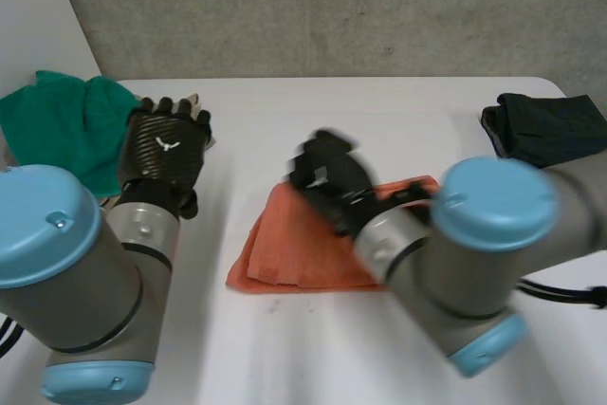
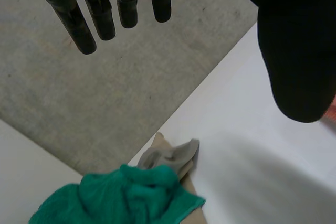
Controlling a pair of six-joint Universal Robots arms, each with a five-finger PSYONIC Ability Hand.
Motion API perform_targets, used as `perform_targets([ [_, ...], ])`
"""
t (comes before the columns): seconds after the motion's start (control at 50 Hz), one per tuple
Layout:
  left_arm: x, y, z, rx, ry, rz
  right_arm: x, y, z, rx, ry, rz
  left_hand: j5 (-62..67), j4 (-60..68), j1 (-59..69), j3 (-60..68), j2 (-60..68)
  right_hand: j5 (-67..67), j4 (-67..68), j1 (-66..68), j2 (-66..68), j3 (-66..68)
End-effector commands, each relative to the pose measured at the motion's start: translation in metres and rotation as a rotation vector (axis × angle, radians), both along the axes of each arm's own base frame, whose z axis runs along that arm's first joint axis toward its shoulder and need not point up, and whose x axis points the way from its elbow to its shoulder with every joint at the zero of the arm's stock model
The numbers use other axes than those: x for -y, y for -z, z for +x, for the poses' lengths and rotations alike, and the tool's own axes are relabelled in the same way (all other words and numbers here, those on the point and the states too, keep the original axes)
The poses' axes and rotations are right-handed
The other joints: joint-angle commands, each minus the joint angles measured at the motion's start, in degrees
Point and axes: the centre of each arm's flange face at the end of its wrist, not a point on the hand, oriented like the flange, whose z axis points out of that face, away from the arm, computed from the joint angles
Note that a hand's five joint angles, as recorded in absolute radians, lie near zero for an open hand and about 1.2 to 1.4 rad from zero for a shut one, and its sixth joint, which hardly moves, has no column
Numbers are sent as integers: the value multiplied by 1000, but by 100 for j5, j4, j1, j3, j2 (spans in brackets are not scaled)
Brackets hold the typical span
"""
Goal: Fold the laundry.
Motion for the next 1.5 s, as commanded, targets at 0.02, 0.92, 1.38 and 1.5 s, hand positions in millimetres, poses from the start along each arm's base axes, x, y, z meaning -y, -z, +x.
perform_targets([
  [0.02, 5, 14, 15, 21, -27, 43, -37, 48, 40, -63, -201, 102, -115, -24, 61, -77, -41, 933, 946, 2814, 1090, 1007],
  [0.92, -8, 6, -6, -199, 285, 117, 82, 43, -148, 128, 580, 332, -99, -7, 77, -60, -24, 1127, 1140, 3008, 1283, 1201],
  [1.38, -6, 1, 11, -206, 234, 101, -70, 80, 17, -150, -226, 60, -115, -24, 61, -77, -41, -3072, -3059, -1191, -2916, -2998],
  [1.5, -1, -6, 10, -214, 234, 75, -61, 43, 10, 8, -151, 148, -99, -7, 77, -61, -24, -5873, -5860, -3992, -5717, -5799],
])
